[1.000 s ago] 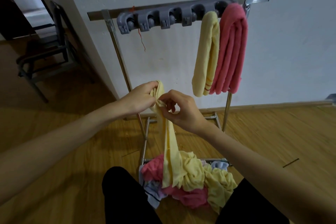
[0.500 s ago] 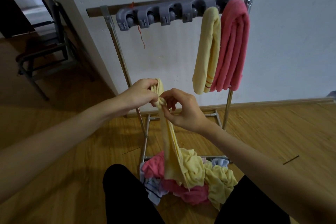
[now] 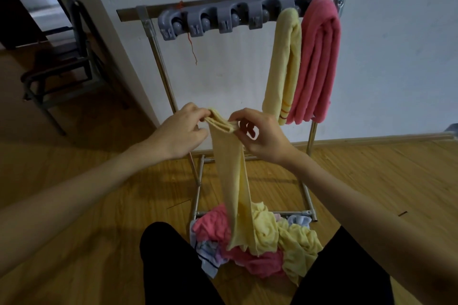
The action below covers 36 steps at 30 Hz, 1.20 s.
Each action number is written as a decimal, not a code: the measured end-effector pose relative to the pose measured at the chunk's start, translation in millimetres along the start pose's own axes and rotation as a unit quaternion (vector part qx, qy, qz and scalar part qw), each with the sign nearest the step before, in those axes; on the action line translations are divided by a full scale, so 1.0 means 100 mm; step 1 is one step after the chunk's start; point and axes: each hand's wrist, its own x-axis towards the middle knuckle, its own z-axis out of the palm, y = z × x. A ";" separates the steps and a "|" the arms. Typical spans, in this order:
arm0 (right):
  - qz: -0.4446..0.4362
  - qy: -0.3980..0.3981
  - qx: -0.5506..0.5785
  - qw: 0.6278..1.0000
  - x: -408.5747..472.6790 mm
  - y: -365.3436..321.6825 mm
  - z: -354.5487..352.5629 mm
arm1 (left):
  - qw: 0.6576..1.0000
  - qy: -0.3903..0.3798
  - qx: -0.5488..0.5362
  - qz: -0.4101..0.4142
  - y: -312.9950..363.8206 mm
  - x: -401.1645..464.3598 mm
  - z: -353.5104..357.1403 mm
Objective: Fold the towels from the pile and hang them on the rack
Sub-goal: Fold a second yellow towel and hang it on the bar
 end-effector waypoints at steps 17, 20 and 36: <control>0.060 0.054 0.013 0.997 0.24 0.03 -0.32 | 0.925 0.216 -0.303 0.070 0.14 0.14 0.05; 0.072 0.015 -0.002 0.997 0.37 0.00 -0.47 | 0.924 0.229 -0.295 0.087 0.22 0.22 -0.01; 0.032 -0.092 0.024 0.995 0.73 -0.03 -0.43 | 0.885 0.208 -0.416 0.002 -0.04 0.06 0.12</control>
